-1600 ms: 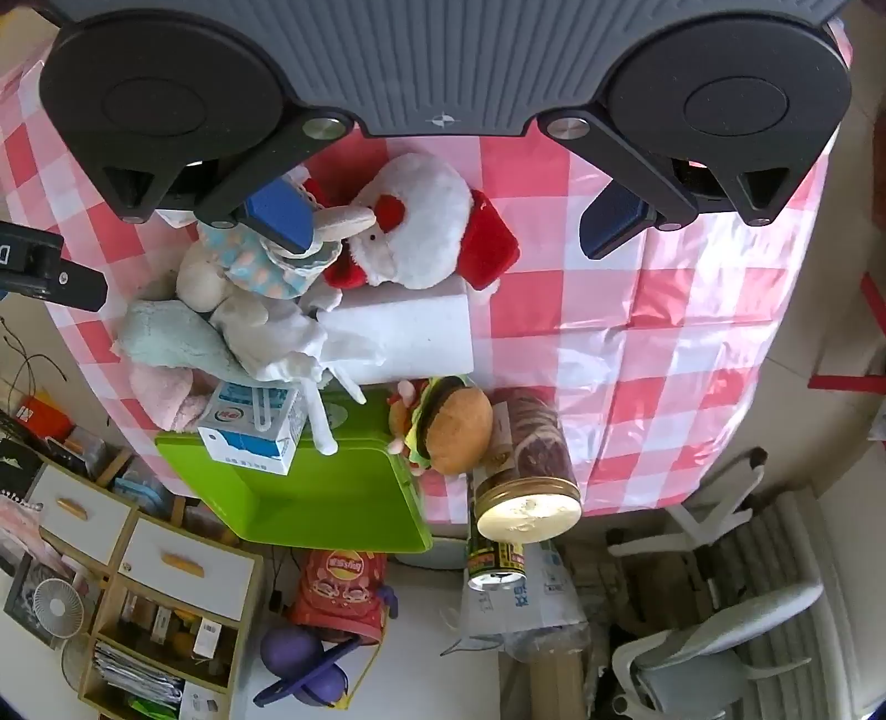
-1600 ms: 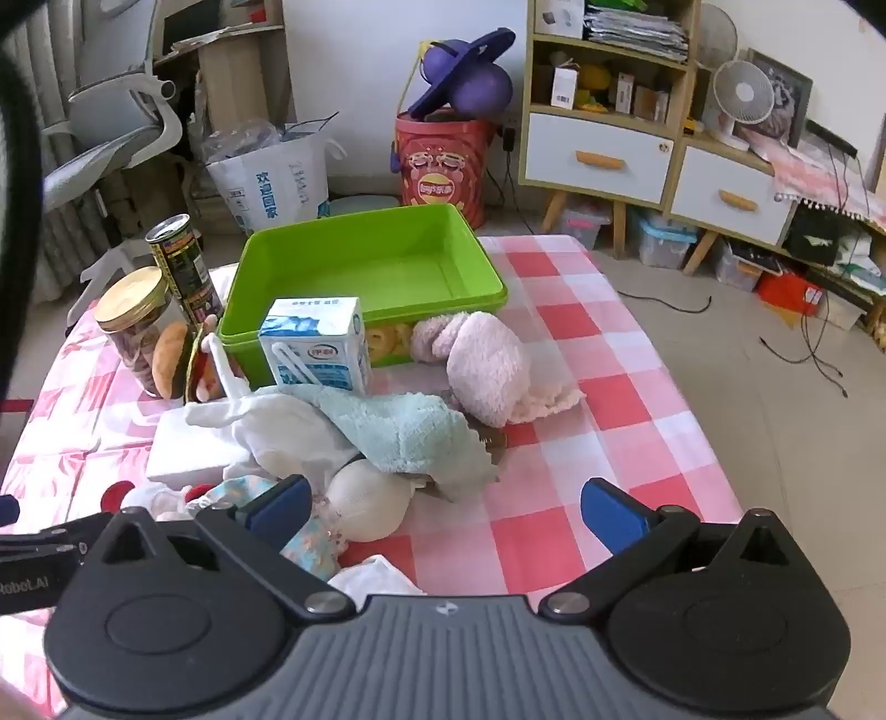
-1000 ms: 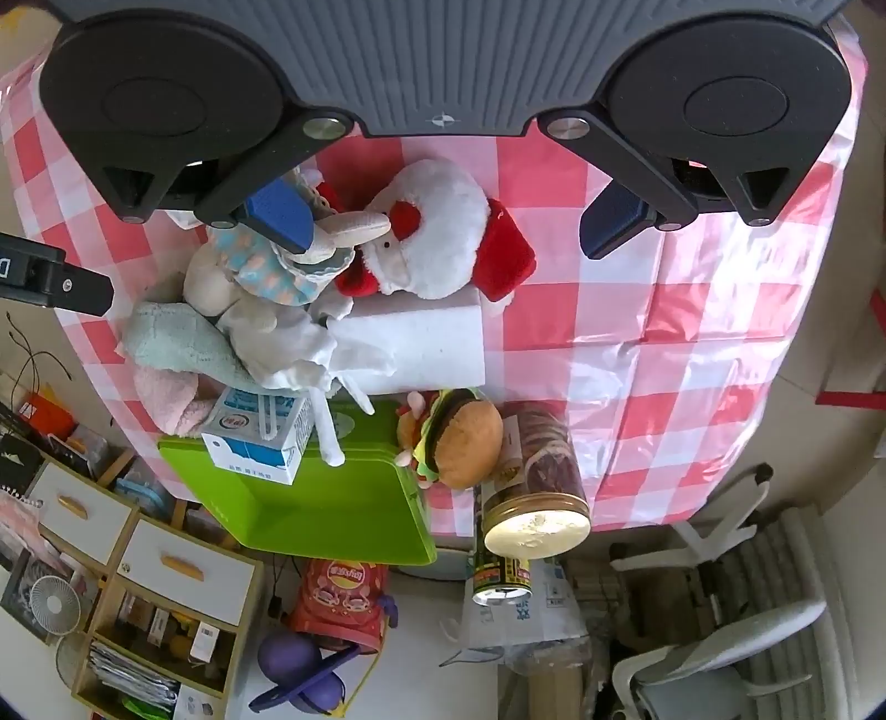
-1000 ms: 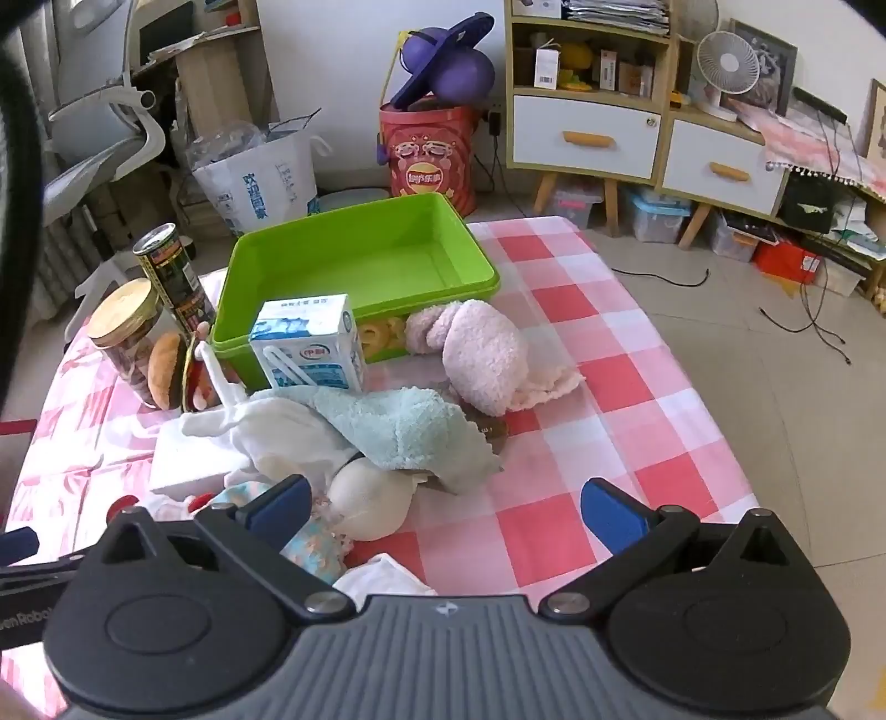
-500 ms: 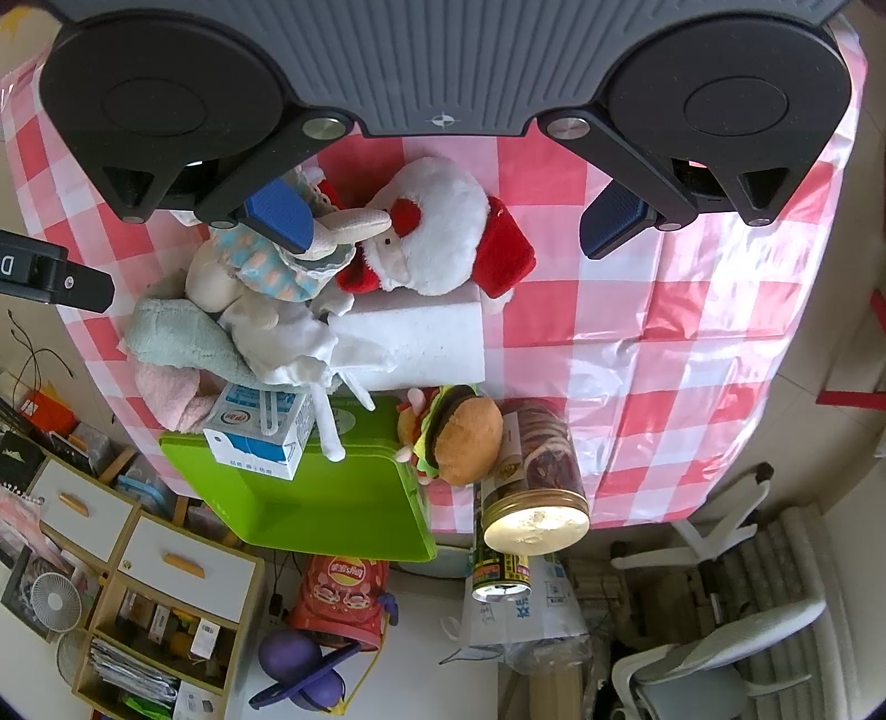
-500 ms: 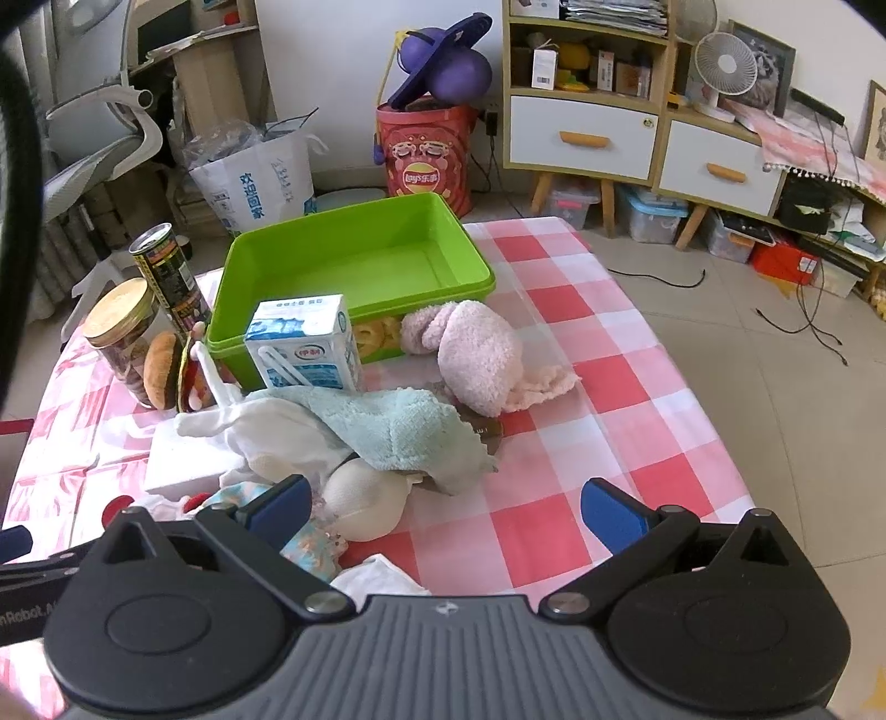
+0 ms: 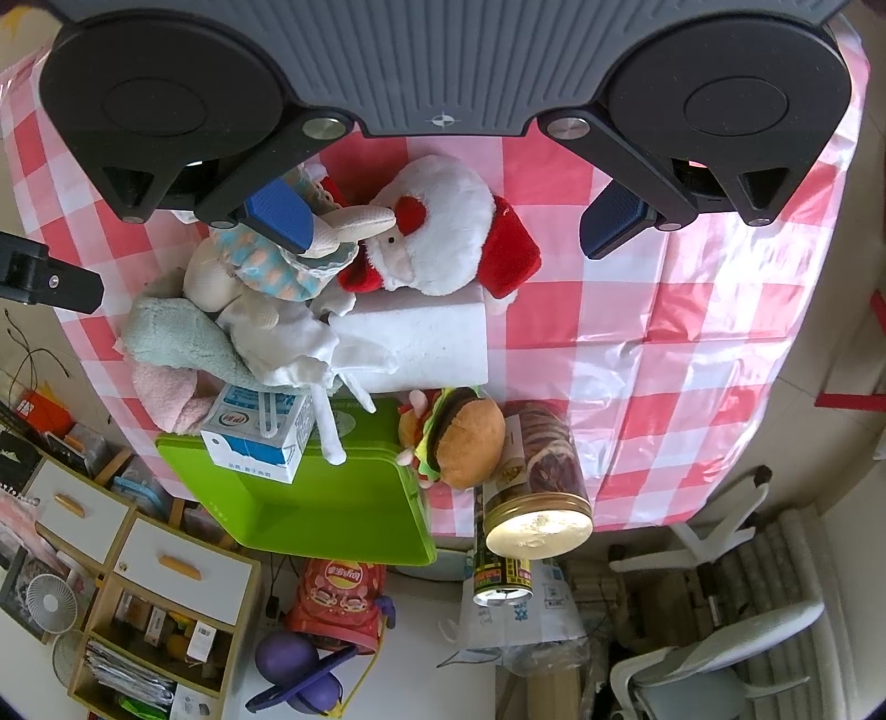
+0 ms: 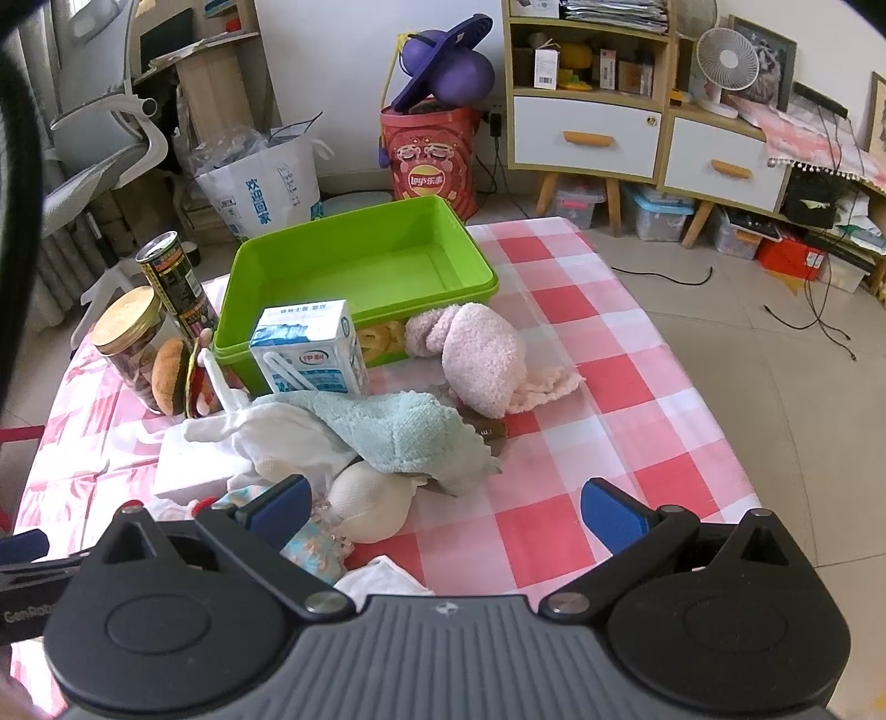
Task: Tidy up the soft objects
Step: 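Move both tools toward the plush toys on the table, then grasp the Santa plush with the left tool while the right tool grasps the white cloth, then carry Santa plush and white cloth into the green tray and release both, then withdraw both tools from the tray back toward the remaining toys, then grasp the blue-dress doll with the left tool while the right tool grasps the mint towel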
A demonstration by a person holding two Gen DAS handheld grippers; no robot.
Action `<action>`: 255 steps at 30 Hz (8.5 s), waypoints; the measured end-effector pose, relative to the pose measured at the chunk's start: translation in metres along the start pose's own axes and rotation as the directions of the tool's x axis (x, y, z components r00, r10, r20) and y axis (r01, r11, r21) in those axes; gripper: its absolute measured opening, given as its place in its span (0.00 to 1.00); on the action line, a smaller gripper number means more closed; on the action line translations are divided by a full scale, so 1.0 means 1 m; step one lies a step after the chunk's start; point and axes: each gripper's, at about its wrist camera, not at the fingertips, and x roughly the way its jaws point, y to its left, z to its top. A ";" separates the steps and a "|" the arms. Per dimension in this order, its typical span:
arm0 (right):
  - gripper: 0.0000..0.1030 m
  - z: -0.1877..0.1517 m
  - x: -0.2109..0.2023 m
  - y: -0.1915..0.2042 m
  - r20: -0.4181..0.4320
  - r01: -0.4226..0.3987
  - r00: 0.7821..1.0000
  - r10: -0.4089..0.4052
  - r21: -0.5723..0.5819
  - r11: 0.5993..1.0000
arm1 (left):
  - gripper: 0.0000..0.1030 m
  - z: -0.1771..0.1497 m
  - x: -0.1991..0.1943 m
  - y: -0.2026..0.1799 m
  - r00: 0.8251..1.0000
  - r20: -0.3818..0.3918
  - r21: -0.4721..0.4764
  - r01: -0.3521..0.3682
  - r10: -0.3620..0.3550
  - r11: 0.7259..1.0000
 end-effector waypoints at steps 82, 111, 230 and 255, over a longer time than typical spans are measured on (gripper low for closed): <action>0.06 -0.016 0.044 -0.040 -0.190 -0.290 0.908 0.374 0.361 0.886 | 0.36 -0.005 0.057 0.097 0.935 0.001 -0.513 0.305 -0.355 0.802; 0.07 0.069 0.036 -0.043 0.014 -0.387 0.907 0.422 0.427 0.818 | 0.36 0.065 -0.011 0.085 0.918 0.222 -0.387 0.393 -0.330 0.834; 0.68 0.006 0.077 -0.033 -0.174 -0.209 0.954 0.244 0.200 0.957 | 0.89 -0.045 0.053 -0.038 0.935 0.053 0.257 0.327 -0.351 0.909; 0.01 0.009 0.101 -0.031 -0.050 -0.279 0.948 0.314 0.338 0.899 | 0.31 -0.045 0.057 -0.056 0.934 -0.011 0.296 0.343 -0.356 0.891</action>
